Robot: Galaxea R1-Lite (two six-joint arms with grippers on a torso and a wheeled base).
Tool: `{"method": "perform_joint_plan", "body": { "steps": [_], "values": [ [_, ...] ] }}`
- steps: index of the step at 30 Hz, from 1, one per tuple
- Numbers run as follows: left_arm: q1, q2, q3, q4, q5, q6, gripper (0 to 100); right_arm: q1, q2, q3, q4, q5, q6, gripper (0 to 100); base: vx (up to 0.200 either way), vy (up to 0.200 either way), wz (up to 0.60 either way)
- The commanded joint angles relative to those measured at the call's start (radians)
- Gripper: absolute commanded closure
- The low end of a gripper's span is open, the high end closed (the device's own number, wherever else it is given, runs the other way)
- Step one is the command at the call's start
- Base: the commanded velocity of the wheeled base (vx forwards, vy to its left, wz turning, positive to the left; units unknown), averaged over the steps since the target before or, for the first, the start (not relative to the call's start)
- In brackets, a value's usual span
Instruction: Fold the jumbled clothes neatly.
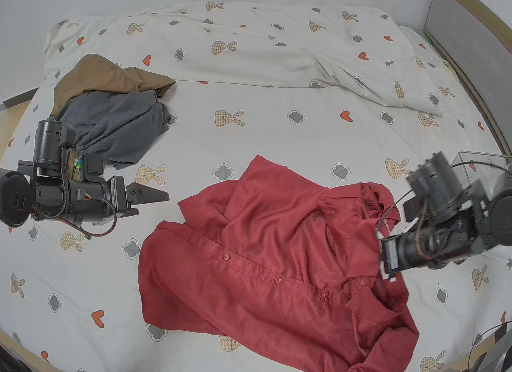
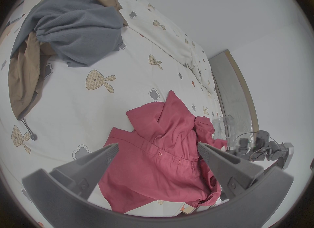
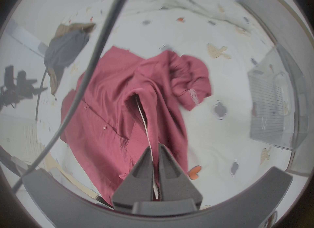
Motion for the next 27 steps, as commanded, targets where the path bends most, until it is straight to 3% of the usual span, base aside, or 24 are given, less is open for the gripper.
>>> {"method": "perform_joint_plan", "body": {
  "steps": [1,5,8,11,18,27],
  "values": [
    [0.000,0.084,-0.012,-0.008,-0.001,0.002,0,-0.146,-0.409,0.139,0.013,-0.002,0.001,100,0.000,0.000,0.00],
    [0.000,0.127,-0.026,-0.041,-0.005,0.001,0,-0.168,-0.515,0.185,0.045,-0.006,-0.003,100,0.000,0.000,0.00],
    [0.000,0.211,-0.063,-0.079,-0.078,0.002,0,-0.166,-0.611,0.214,0.143,-0.008,-0.003,100,0.000,0.000,0.00],
    [0.006,0.298,-0.129,-0.107,-0.116,0.008,0,-0.168,-0.642,0.247,0.155,-0.008,-0.002,100,0.000,0.000,0.00],
    [0.008,0.484,-0.318,-0.104,-0.125,0.163,0,-0.171,-0.674,0.319,0.154,-0.006,0.007,100,0.000,0.000,0.00],
    [-0.009,0.619,-0.526,-0.022,-0.128,0.232,0,-0.182,-0.677,0.331,0.154,-0.003,0.007,100,0.000,0.000,0.00]
  ]
}}
